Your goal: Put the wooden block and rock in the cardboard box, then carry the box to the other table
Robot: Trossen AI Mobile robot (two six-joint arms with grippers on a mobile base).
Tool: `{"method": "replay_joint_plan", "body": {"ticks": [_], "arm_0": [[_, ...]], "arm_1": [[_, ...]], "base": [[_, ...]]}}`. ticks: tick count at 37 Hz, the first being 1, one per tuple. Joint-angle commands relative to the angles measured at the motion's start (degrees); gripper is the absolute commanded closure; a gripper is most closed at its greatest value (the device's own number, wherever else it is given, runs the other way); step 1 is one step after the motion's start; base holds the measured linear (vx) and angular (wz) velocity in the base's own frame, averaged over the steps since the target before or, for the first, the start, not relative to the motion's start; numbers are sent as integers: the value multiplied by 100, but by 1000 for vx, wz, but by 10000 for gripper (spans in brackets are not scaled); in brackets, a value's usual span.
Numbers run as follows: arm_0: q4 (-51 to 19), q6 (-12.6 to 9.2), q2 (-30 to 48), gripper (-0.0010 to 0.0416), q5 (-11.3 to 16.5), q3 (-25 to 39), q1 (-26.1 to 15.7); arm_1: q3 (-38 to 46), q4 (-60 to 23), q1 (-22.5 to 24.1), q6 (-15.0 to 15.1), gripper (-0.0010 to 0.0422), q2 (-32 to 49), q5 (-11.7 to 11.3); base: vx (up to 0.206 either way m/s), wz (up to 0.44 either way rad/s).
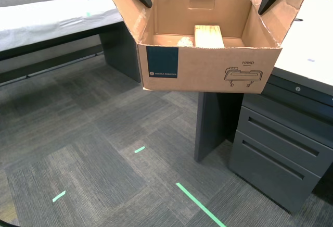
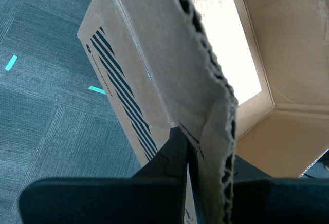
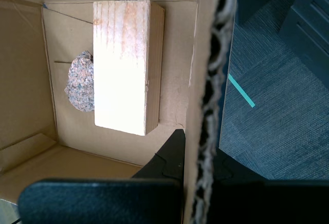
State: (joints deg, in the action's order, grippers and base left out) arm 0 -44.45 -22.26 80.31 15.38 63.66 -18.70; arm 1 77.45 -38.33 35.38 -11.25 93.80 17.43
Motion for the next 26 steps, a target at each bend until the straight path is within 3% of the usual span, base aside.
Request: {"method": "replay_joint_plan", "body": {"ticks": [1, 12, 26], "arm_0": [[66, -31, -7, 406, 129, 13, -11], [24, 46, -7, 406, 129, 13, -11], [17, 101, -7, 406, 129, 13, -13]], "arm_1": [[11, 76, 26, 24, 413, -7, 212], [11, 72, 37, -256, 413, -7, 210], [-57, 70, 37, -260, 413, -7, 210]], "base": [[0, 0], [0, 20], [24, 77]]}}
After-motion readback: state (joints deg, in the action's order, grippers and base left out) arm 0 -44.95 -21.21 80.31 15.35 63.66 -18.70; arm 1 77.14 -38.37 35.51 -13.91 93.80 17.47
